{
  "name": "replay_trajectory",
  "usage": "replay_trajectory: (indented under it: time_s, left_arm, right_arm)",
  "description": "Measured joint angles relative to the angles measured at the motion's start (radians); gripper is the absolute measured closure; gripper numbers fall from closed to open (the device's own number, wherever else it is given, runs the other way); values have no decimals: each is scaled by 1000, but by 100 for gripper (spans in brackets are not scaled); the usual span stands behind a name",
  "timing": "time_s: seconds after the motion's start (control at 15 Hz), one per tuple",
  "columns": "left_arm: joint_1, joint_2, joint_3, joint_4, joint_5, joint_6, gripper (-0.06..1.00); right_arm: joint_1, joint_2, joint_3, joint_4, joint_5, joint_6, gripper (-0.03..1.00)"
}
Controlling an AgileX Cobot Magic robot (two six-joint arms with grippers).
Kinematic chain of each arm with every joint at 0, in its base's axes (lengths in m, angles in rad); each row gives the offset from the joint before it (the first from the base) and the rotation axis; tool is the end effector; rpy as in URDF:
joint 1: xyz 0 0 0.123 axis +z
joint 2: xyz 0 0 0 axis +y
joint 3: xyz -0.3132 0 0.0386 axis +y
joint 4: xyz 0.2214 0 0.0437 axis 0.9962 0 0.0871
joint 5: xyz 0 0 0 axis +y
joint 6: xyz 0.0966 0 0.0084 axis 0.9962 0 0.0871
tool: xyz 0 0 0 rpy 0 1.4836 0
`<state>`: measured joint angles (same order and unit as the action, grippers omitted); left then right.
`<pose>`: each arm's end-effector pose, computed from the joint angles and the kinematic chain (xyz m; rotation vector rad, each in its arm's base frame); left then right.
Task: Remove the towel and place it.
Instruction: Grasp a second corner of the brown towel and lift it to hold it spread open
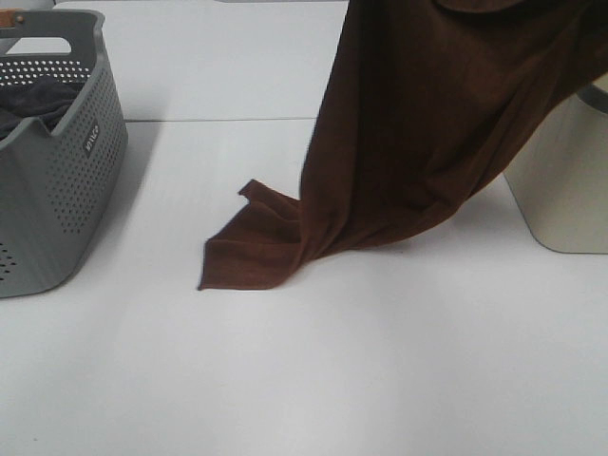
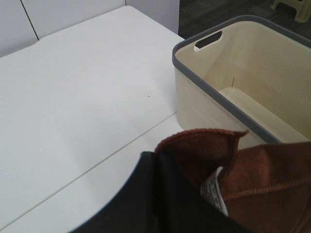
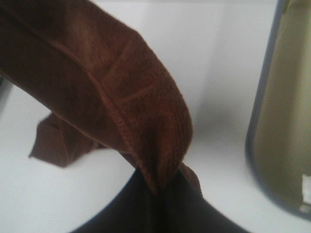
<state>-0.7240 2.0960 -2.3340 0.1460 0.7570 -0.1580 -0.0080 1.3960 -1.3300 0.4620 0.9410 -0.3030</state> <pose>0.3683 -0.3127 0.4293 0.6038 1.9247 -0.3975 0.2662 0.0328 0.3982 -0.1761 2.3992 0.4359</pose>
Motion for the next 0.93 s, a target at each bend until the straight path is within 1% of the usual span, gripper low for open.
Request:
replay_trajectory:
  time_s: [0.07, 0.2, 0.27, 0.47, 0.67, 0.73, 0.8, 0.87, 0.93]
  left_arm:
    - [0, -8, -14, 12, -7, 0, 94]
    - [2, -49, -31, 66, -23, -3, 94]
    - [14, -66, -38, 80, -23, -10, 94]
    - [91, -55, -39, 92, -5, -49, 94]
    - [188, 16, -39, 89, 6, -65, 94]
    - [217, 44, -39, 83, -14, -69, 94]
    - [247, 67, -39, 73, -64, -71, 94]
    - [273, 84, -36, 61, -134, -71, 94]
    - [295, 94, -35, 55, -231, -71, 94]
  right_arm:
    - [0, 0, -72, -5, 0, 9, 97]
    - [0, 0, -210, 0, 0, 15, 97]
    - [0, 0, -250, 2, -1, 15, 97]
    - [0, 15, -287, 2, -35, 15, 97]
    - [0, 144, -289, 9, -73, -9, 97]
    - [0, 195, -289, 28, -119, -18, 97]
    - [0, 242, -295, 55, -179, -38, 97]
    - [0, 286, -316, 102, -232, -70, 97]
    - [0, 318, -361, 177, -269, -137, 97]
